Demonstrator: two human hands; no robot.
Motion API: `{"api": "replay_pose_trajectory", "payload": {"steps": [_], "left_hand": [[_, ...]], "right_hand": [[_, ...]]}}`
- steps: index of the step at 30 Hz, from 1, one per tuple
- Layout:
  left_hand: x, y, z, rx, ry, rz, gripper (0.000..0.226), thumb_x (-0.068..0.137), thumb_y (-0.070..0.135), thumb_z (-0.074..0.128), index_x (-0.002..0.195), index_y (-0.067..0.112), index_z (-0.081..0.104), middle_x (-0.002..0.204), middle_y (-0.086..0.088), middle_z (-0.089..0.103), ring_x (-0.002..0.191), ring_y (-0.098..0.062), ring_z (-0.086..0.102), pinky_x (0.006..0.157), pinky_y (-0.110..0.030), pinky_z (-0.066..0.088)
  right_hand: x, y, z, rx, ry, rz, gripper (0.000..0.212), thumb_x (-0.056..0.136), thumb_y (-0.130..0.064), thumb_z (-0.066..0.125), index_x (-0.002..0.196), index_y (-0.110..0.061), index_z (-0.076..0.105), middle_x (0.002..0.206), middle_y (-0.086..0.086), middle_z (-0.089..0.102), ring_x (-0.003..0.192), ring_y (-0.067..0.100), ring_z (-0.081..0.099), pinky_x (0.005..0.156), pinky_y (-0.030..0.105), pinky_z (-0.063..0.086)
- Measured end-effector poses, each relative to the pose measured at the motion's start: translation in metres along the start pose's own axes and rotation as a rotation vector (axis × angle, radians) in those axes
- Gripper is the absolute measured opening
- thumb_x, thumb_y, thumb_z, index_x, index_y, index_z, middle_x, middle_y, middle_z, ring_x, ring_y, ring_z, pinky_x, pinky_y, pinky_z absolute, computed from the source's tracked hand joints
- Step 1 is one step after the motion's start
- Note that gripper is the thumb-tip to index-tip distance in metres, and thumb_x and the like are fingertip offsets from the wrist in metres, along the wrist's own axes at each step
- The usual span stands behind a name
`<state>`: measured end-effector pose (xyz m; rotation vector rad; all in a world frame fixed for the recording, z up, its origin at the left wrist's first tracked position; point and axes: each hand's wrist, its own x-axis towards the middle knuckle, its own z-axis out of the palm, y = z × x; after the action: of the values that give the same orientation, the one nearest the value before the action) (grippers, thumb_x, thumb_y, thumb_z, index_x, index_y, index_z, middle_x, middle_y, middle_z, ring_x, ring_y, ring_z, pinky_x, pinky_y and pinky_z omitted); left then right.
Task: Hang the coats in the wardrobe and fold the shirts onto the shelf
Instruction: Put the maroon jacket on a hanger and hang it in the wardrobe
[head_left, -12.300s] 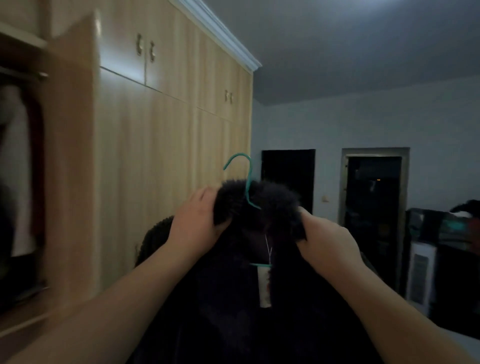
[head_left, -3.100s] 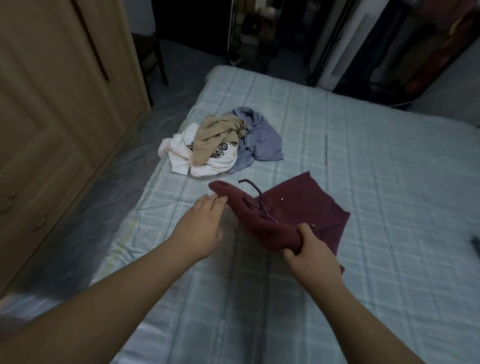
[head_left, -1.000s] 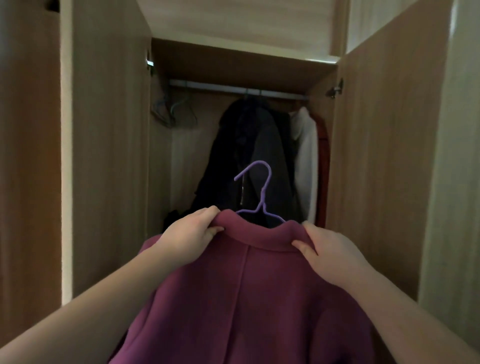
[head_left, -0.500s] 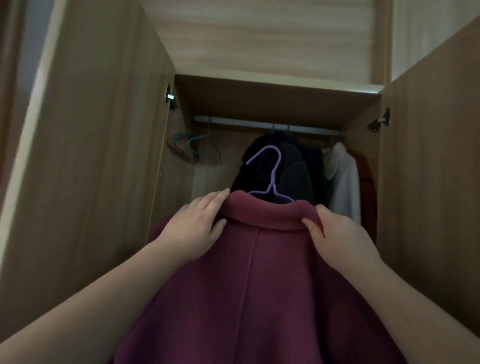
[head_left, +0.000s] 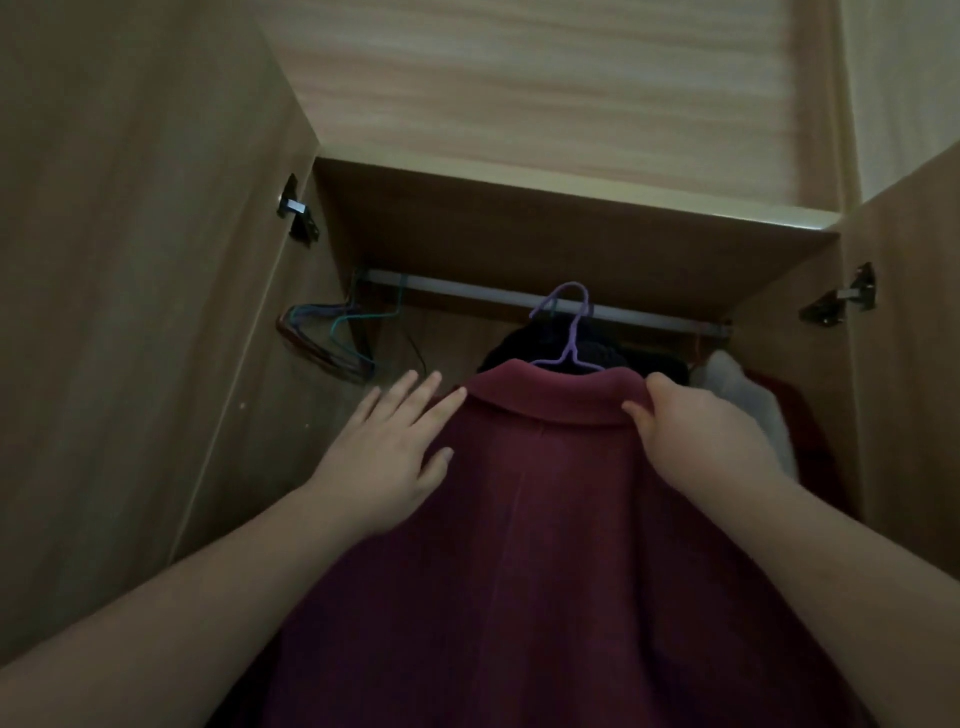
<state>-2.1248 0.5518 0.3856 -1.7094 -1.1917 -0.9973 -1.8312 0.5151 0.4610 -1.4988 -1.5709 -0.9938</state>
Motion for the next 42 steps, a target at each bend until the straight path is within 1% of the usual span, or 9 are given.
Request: {"api": "replay_pose_trajectory", "payload": {"steps": [6, 12, 16, 22, 26, 29, 32, 37, 42], "left_hand": [[0.062, -0.049, 0.076, -0.075, 0.062, 0.0, 0.063, 0.098, 0.051, 0.031, 0.152, 0.042, 0.0, 0.164, 0.007, 0.003, 0.15, -0.013, -0.005, 0.122, -0.042, 0.01], [0.121, -0.091, 0.146, -0.112, 0.087, 0.044, 0.062, 0.098, 0.053, 0.028, 0.151, 0.045, -0.003, 0.163, 0.011, -0.003, 0.149, -0.011, -0.01, 0.122, -0.04, 0.005], [0.148, -0.108, 0.172, -0.124, 0.135, 0.08, 0.062, 0.098, 0.054, 0.028, 0.151, 0.045, -0.003, 0.163, 0.012, -0.003, 0.149, -0.01, -0.01, 0.122, -0.039, 0.003], [0.178, -0.128, 0.195, -0.136, 0.161, 0.05, 0.061, 0.098, 0.053, 0.028, 0.151, 0.045, 0.0, 0.163, 0.009, 0.001, 0.15, -0.013, -0.006, 0.122, -0.041, 0.005], [0.195, -0.132, 0.206, -0.115, 0.187, 0.048, 0.062, 0.094, 0.056, 0.02, 0.151, 0.044, 0.002, 0.164, 0.007, 0.006, 0.15, -0.015, -0.002, 0.122, -0.041, 0.006], [0.202, -0.13, 0.208, -0.116, 0.191, 0.046, 0.061, 0.098, 0.053, 0.029, 0.152, 0.044, 0.003, 0.164, 0.008, 0.005, 0.15, -0.014, -0.002, 0.122, -0.041, 0.004], [0.208, -0.127, 0.207, -0.089, 0.204, 0.057, 0.061, 0.098, 0.052, 0.031, 0.152, 0.044, 0.004, 0.164, 0.008, 0.004, 0.15, -0.015, -0.003, 0.122, -0.041, 0.004], [0.218, -0.12, 0.198, -0.061, 0.179, 0.04, 0.061, 0.098, 0.053, 0.029, 0.152, 0.044, 0.002, 0.164, 0.008, 0.002, 0.15, -0.015, -0.004, 0.122, -0.042, 0.004], [0.213, -0.118, 0.194, -0.033, 0.185, 0.066, 0.061, 0.098, 0.053, 0.03, 0.151, 0.044, 0.002, 0.164, 0.007, 0.003, 0.15, -0.015, -0.004, 0.122, -0.043, 0.006]], "right_hand": [[0.084, -0.034, 0.048, -0.11, -0.014, 0.011, 0.027, 0.1, -0.049, 0.036, 0.091, -0.025, 0.043, 0.081, 0.0, 0.057, 0.073, 0.024, 0.059, 0.069, 0.043, 0.055], [0.157, -0.081, 0.092, -0.201, -0.182, 0.1, 0.019, 0.101, -0.041, 0.044, 0.106, -0.023, 0.048, 0.093, 0.002, 0.059, 0.077, 0.019, 0.059, 0.074, 0.042, 0.055], [0.191, -0.095, 0.125, -0.225, -0.127, 0.11, 0.023, 0.101, -0.042, 0.041, 0.111, -0.024, 0.05, 0.091, 0.0, 0.059, 0.077, 0.02, 0.06, 0.074, 0.044, 0.056], [0.233, -0.108, 0.148, -0.213, -0.071, 0.14, 0.026, 0.102, -0.039, 0.04, 0.116, -0.021, 0.053, 0.102, 0.003, 0.063, 0.084, 0.021, 0.062, 0.077, 0.043, 0.056], [0.254, -0.107, 0.162, -0.16, -0.04, 0.161, 0.024, 0.101, -0.035, 0.042, 0.112, -0.023, 0.059, 0.097, 0.002, 0.064, 0.083, 0.022, 0.064, 0.078, 0.044, 0.057], [0.256, -0.1, 0.177, -0.196, 0.003, 0.139, 0.022, 0.102, -0.032, 0.041, 0.111, -0.019, 0.056, 0.098, 0.002, 0.063, 0.082, 0.022, 0.063, 0.076, 0.043, 0.056], [0.259, -0.095, 0.185, -0.204, 0.026, 0.136, 0.019, 0.103, -0.029, 0.041, 0.11, -0.019, 0.056, 0.097, 0.002, 0.063, 0.08, 0.023, 0.062, 0.072, 0.041, 0.055], [0.261, -0.094, 0.178, -0.167, -0.028, 0.164, 0.019, 0.101, -0.025, 0.045, 0.107, -0.019, 0.062, 0.099, 0.004, 0.063, 0.086, 0.026, 0.064, 0.079, 0.046, 0.057], [0.255, -0.093, 0.175, -0.158, -0.061, 0.217, 0.02, 0.101, -0.022, 0.045, 0.109, -0.017, 0.062, 0.096, 0.005, 0.062, 0.086, 0.026, 0.064, 0.079, 0.046, 0.057]]}}
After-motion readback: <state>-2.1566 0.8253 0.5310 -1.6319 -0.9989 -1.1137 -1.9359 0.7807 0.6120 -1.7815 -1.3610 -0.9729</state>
